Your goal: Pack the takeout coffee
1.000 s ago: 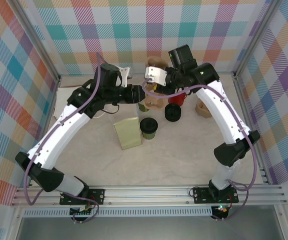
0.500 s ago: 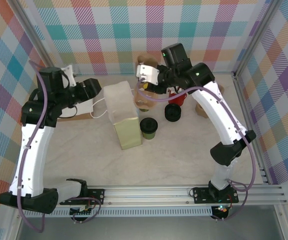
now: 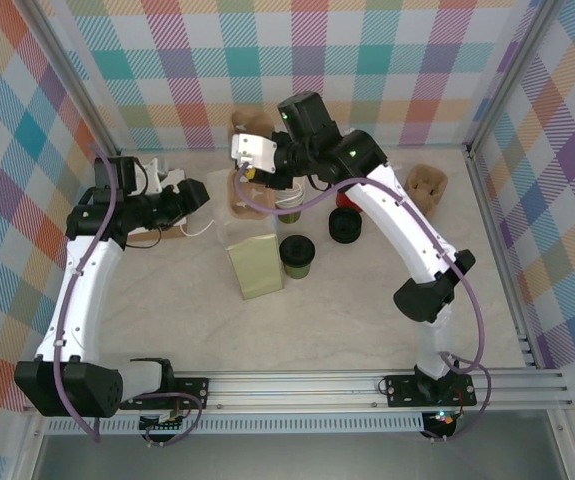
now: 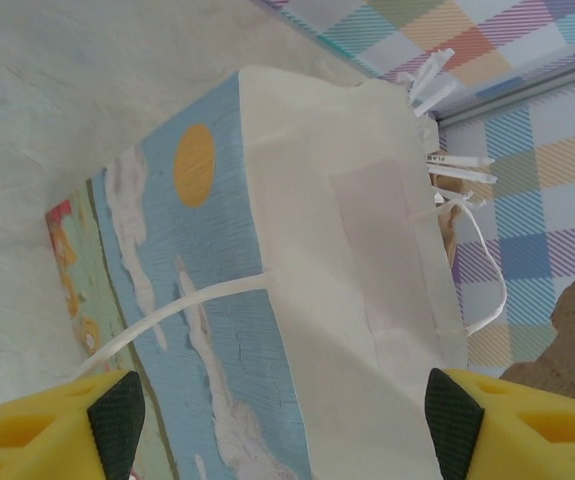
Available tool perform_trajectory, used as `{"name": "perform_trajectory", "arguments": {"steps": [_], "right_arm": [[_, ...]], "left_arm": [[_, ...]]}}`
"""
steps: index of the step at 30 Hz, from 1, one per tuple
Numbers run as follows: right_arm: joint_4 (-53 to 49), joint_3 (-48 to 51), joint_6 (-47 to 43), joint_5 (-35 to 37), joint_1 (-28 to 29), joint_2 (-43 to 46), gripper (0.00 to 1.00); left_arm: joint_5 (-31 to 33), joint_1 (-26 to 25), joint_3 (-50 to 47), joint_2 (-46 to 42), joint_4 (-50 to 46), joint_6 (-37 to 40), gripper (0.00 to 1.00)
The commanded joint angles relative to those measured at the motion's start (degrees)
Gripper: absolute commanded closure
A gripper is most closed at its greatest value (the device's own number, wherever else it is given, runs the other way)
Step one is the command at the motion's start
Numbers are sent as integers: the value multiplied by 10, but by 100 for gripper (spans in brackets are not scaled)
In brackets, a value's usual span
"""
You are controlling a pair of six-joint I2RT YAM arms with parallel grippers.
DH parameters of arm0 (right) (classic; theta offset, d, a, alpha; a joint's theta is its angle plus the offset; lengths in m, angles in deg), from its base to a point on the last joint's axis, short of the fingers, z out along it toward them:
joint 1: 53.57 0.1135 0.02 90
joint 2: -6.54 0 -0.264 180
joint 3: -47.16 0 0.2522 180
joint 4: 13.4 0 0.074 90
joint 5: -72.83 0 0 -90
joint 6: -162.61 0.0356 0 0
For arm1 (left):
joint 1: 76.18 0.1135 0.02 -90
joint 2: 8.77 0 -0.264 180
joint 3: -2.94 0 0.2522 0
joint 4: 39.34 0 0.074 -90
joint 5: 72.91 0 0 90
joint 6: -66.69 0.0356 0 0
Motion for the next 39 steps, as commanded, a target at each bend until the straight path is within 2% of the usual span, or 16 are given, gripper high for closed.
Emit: {"name": "perform_trajectory", "arguments": {"steps": [1,7,16,24,29,39], "right_arm": [[16,-19,11,-3,5,-5,72],[24,-20,7,26,16,-18,73],[37,-16,2,79,34,-37,75],[35,4,-17,126,52,-43,77],[36,35,-28,147,62,-32,77],[29,104,-44,153,78,5,78]], "left_arm": [[-31,-2,-15,1,27,-7,27],[-21,-25,-22,20,27,-9,37],[-6,-38,-22,32,25,-8,63],[-6,-45,-15,30,22,-9,80],[-8,-49,-11,28,26,-14,86],[0,-55,-12,17,33,-47,91]]}}
